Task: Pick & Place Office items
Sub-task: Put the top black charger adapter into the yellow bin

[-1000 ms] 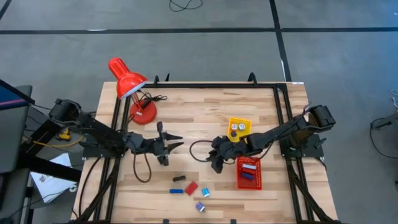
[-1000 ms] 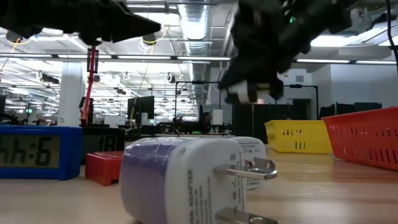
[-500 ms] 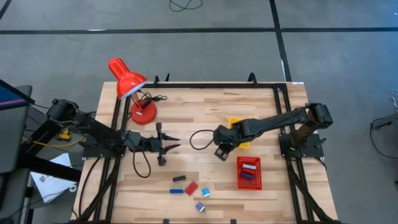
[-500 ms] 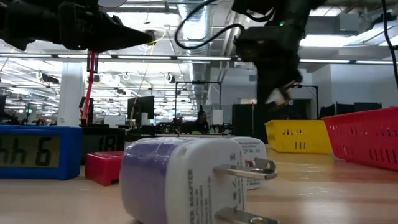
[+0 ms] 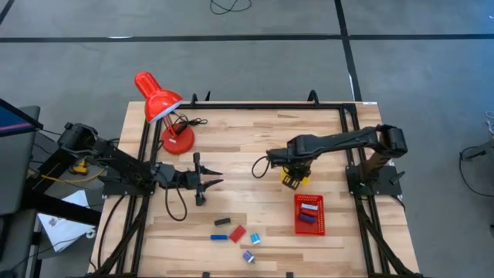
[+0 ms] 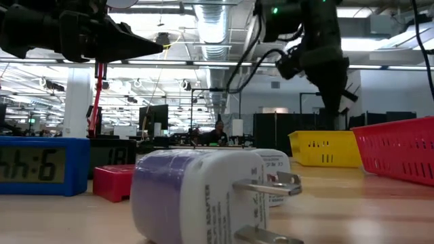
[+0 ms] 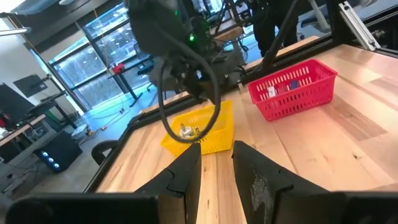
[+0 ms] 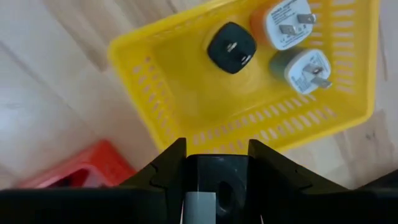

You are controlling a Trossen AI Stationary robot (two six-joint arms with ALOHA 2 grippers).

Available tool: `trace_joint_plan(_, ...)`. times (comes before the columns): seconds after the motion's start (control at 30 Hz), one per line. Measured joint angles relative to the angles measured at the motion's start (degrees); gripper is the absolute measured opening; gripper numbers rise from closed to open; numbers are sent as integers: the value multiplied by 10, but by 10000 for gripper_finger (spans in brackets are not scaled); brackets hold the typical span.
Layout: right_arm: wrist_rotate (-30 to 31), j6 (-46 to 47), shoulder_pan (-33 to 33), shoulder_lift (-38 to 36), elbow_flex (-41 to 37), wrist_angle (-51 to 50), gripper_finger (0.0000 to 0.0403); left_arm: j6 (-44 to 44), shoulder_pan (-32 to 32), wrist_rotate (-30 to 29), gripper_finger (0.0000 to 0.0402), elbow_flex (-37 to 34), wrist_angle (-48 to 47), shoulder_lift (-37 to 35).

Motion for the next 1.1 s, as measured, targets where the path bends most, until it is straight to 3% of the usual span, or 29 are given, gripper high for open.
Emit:
trace_joint_plan(0.33, -11, -86, -24, 72, 0, -1, 138, 0, 0, 0, 88, 0, 0, 0)
trace_joint_plan(0.63, -14, -86, -35, 72, 5, -24, 138, 0, 0, 0, 88, 0, 0, 0)
trace_joint_plan(0.8, -13, -66, -23, 56, 60, -63, 138, -26, 0, 3, 88, 0, 0, 0)
trace_joint_plan(0.97, -12, -16, 3, 53, 147, -48, 138, -85, 0, 74, 88, 0, 0, 0)
trace_joint_plan(1.1, -52, 27, 22, 53, 170, 78, 139, -40, -2, 140, 88, 3, 0, 0)
